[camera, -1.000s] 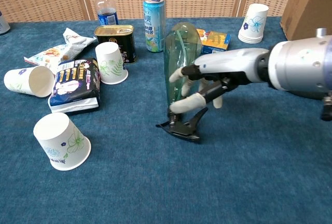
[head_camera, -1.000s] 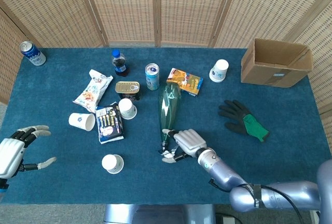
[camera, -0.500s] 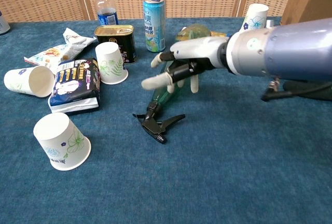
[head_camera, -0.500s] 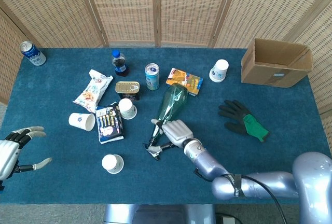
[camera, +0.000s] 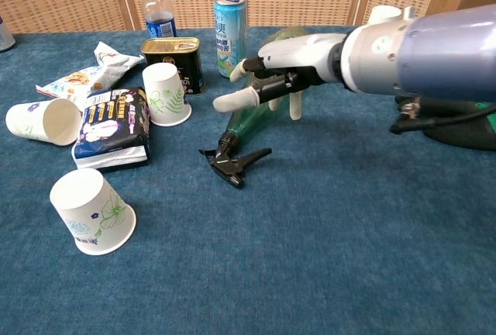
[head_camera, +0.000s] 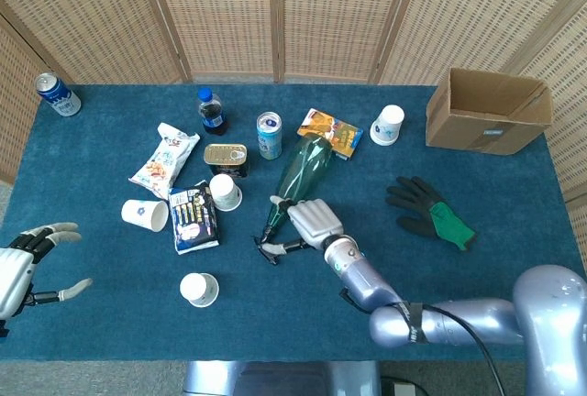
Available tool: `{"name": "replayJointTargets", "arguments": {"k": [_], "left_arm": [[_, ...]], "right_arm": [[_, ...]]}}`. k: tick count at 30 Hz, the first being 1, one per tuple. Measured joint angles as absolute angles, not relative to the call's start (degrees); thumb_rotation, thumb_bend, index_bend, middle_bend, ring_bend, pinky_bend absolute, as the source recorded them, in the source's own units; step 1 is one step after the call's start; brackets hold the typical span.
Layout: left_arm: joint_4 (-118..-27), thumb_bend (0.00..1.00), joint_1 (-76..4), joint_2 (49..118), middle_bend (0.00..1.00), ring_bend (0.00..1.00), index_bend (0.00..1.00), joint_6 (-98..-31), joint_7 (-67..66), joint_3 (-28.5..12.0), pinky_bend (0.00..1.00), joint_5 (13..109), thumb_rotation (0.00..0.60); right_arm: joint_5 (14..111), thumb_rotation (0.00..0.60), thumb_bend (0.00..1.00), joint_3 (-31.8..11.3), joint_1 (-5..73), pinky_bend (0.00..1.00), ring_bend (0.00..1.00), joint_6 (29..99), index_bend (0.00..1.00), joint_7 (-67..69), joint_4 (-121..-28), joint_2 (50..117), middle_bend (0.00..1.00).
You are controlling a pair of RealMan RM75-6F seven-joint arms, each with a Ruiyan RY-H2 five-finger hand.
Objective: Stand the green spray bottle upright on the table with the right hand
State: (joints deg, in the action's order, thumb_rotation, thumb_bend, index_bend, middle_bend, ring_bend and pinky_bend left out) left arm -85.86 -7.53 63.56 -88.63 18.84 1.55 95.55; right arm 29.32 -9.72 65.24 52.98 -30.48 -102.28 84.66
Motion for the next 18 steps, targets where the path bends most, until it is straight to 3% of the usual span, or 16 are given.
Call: {"name": "replayJointTargets", "arguments": {"k": [6, 11, 14, 18], "left_arm": [[-86.40, 0.18, -8.06, 64.57, 0.29, 0.27, 0.32, -89.01, 18.37, 1.40, 0.28, 96.67, 0.307], [-86.34, 0.18, -8.25, 64.51, 0.29, 0.27, 0.32, -89.02, 18.05, 1.17, 0.28, 96.49, 0.309], [-86.32, 0.18, -8.05, 64.30, 0.29, 0.27, 0.32, -89.22, 18.11, 1.08, 0.28, 96.03, 0.307], [-86.28, 0.18, -7.92, 64.02, 0.29, 0.27, 0.32, -89.07, 18.02, 1.03, 0.27, 95.53, 0.306]], "right_arm": [[36.48, 0.186, 0.22, -7.42, 62.81, 0.41, 0.26, 55.66, 0.03, -31.03, -109.44, 80.49, 0.21], [43.76, 0.456, 0.22, -6.03, 61.54, 0.37, 0.18, 55.82, 0.04, -30.97, -110.29, 78.93, 0.19], [48.00, 0.553, 0.22, -5.36, 61.02, 0.35, 0.15, 55.17, 0.04, -30.56, -108.95, 78.53, 0.19], [52.03, 0.600, 0.22, -4.50, 60.83, 0.32, 0.11, 52.45, 0.04, -29.64, -105.82, 78.17, 0.18]]}}
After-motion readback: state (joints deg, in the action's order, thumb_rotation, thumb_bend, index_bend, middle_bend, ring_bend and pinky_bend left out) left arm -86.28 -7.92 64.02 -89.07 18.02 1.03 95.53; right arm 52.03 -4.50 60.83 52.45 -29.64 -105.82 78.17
